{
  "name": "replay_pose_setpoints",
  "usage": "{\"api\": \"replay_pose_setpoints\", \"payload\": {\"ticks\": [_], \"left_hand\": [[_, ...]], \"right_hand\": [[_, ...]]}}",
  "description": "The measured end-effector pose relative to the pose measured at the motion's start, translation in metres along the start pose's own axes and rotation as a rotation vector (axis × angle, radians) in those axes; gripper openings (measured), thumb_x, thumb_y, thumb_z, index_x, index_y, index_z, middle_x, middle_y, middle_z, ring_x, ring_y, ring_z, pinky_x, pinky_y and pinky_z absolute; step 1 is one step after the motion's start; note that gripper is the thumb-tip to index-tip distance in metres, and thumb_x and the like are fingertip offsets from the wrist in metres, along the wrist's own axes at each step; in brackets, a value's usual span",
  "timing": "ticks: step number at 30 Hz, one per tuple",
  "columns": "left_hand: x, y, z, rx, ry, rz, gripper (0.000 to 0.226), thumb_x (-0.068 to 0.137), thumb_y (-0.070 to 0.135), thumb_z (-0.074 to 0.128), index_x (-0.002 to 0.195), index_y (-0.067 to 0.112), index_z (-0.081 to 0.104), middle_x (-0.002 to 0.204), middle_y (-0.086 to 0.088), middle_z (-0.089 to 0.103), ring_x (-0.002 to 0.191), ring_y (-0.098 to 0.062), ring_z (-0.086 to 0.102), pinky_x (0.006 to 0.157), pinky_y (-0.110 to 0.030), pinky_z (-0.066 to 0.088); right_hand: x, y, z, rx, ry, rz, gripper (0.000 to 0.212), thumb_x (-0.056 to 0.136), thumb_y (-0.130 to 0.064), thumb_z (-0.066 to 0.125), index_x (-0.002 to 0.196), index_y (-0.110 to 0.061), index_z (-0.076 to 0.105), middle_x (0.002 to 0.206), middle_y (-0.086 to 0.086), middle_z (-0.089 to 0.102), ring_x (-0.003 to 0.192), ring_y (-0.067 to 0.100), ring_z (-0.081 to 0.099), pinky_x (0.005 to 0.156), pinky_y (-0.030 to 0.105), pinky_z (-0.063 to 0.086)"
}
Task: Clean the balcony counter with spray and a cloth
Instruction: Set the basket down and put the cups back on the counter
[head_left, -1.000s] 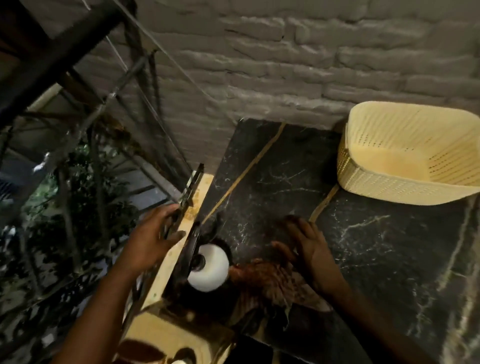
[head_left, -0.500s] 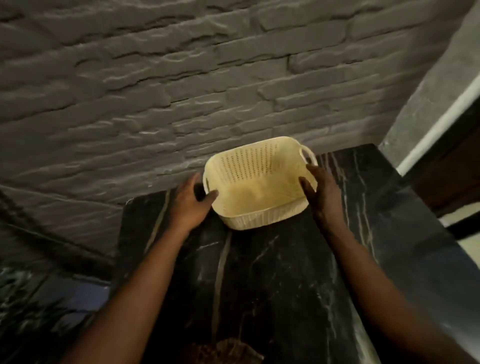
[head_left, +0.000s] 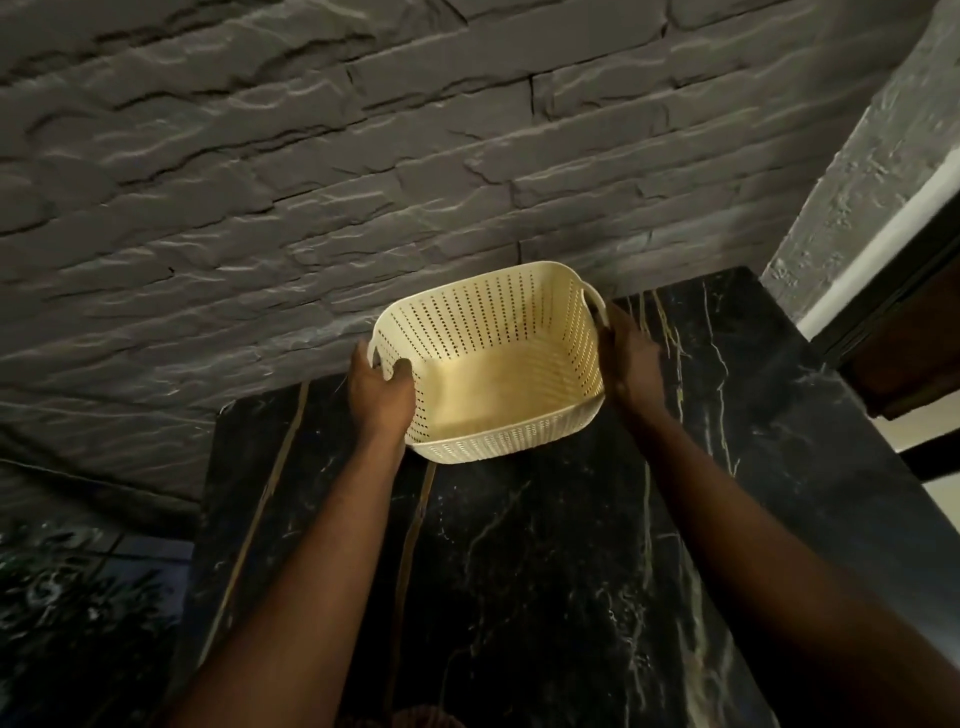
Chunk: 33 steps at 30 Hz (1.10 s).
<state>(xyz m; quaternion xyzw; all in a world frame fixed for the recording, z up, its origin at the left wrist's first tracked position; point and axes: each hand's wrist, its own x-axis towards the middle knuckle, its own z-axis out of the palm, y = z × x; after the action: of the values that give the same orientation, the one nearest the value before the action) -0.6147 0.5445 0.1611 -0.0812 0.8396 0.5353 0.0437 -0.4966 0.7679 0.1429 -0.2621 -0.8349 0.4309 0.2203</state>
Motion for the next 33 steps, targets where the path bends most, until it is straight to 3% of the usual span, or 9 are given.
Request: {"api": "replay_pose_setpoints", "payload": {"ticks": [3, 7, 10, 13, 16, 19, 26, 28, 33], "left_hand": [[0.000, -0.002, -0.005, -0.002, 0.009, 0.007, 0.048, 0.090, 0.015, 0.057, 0.135, 0.025, 0.045, 0.132, 0.001, 0.057, 0.112, -0.014, 0.057, 0.096, -0.038, 0.050], [0.003, -0.018, -0.041, 0.060, 0.043, 0.008, 0.047, 0.088, 0.018, 0.060, 0.133, 0.023, 0.047, 0.130, -0.002, 0.060, 0.115, -0.020, 0.059, 0.095, -0.041, 0.052], [0.008, -0.039, -0.086, 0.075, 0.056, -0.065, 0.068, 0.088, 0.018, 0.062, 0.148, 0.017, 0.030, 0.143, -0.005, 0.049, 0.129, -0.018, 0.050, 0.104, -0.036, 0.043], [0.007, -0.073, -0.147, 0.126, 0.079, -0.086, 0.083, 0.074, 0.036, 0.066, 0.147, 0.017, 0.030, 0.143, -0.006, 0.050, 0.128, -0.017, 0.051, 0.108, -0.039, 0.041], [-0.001, -0.105, -0.205, 0.194, 0.136, -0.095, 0.076, 0.076, 0.026, 0.069, 0.143, 0.011, 0.036, 0.137, -0.008, 0.054, 0.125, -0.019, 0.053, 0.108, -0.038, 0.041], [-0.012, -0.133, -0.250, 0.201, 0.186, -0.099, 0.070, 0.076, 0.019, 0.070, 0.139, 0.012, 0.039, 0.134, -0.008, 0.056, 0.124, -0.020, 0.054, 0.105, -0.045, 0.044], [-0.025, -0.149, -0.295, 0.227, 0.139, -0.144, 0.085, 0.067, 0.032, 0.072, 0.141, 0.020, 0.032, 0.140, -0.007, 0.048, 0.126, -0.023, 0.050, 0.105, -0.044, 0.044], [-0.025, -0.148, -0.295, 0.211, 0.149, -0.155, 0.082, 0.072, 0.028, 0.074, 0.142, 0.019, 0.032, 0.140, -0.007, 0.048, 0.126, -0.023, 0.050, 0.106, -0.042, 0.043], [-0.027, -0.151, -0.290, 0.212, 0.164, -0.144, 0.079, 0.077, 0.020, 0.073, 0.144, 0.017, 0.031, 0.142, -0.008, 0.047, 0.128, -0.022, 0.048, 0.106, -0.043, 0.042]], "right_hand": [[-0.005, -0.004, 0.005, 0.019, -0.016, 0.030, 0.030, 0.099, -0.024, 0.038, 0.121, -0.012, 0.053, 0.104, 0.006, 0.066, 0.092, 0.017, 0.064, 0.084, 0.043, 0.055], [-0.036, -0.031, 0.022, 0.037, -0.110, 0.053, 0.034, 0.099, -0.023, 0.042, 0.132, -0.015, 0.046, 0.117, 0.006, 0.063, 0.101, 0.015, 0.061, 0.086, 0.026, 0.048], [-0.073, -0.061, 0.041, 0.126, -0.221, 0.083, 0.038, 0.100, -0.021, 0.041, 0.137, -0.017, 0.039, 0.119, 0.007, 0.060, 0.103, 0.017, 0.061, 0.088, 0.030, 0.048], [-0.118, -0.090, 0.069, 0.238, -0.353, 0.114, 0.036, 0.101, -0.028, 0.033, 0.136, -0.023, 0.036, 0.119, 0.007, 0.060, 0.101, 0.019, 0.062, 0.089, 0.038, 0.052], [-0.159, -0.108, 0.105, 0.271, -0.450, 0.155, 0.048, 0.100, -0.037, 0.030, 0.146, -0.026, 0.023, 0.125, 0.012, 0.058, 0.103, 0.022, 0.062, 0.089, 0.039, 0.053], [-0.194, -0.120, 0.133, 0.149, -0.537, 0.071, 0.059, 0.100, -0.022, 0.042, 0.150, -0.026, 0.010, 0.125, 0.014, 0.057, 0.096, 0.017, 0.062, 0.084, 0.029, 0.051], [-0.228, -0.146, 0.149, 0.121, -0.507, 0.022, 0.059, 0.100, -0.023, 0.037, 0.150, -0.025, 0.005, 0.121, 0.020, 0.057, 0.088, 0.018, 0.061, 0.079, 0.027, 0.050], [-0.229, -0.148, 0.148, 0.103, -0.492, 0.000, 0.059, 0.100, -0.020, 0.039, 0.150, -0.021, 0.006, 0.119, 0.019, 0.058, 0.081, 0.012, 0.057, 0.076, 0.022, 0.046], [-0.228, -0.149, 0.144, 0.078, -0.478, 0.016, 0.061, 0.099, -0.018, 0.041, 0.150, -0.019, 0.008, 0.113, 0.021, 0.059, 0.083, 0.018, 0.057, 0.078, 0.029, 0.044]]}}
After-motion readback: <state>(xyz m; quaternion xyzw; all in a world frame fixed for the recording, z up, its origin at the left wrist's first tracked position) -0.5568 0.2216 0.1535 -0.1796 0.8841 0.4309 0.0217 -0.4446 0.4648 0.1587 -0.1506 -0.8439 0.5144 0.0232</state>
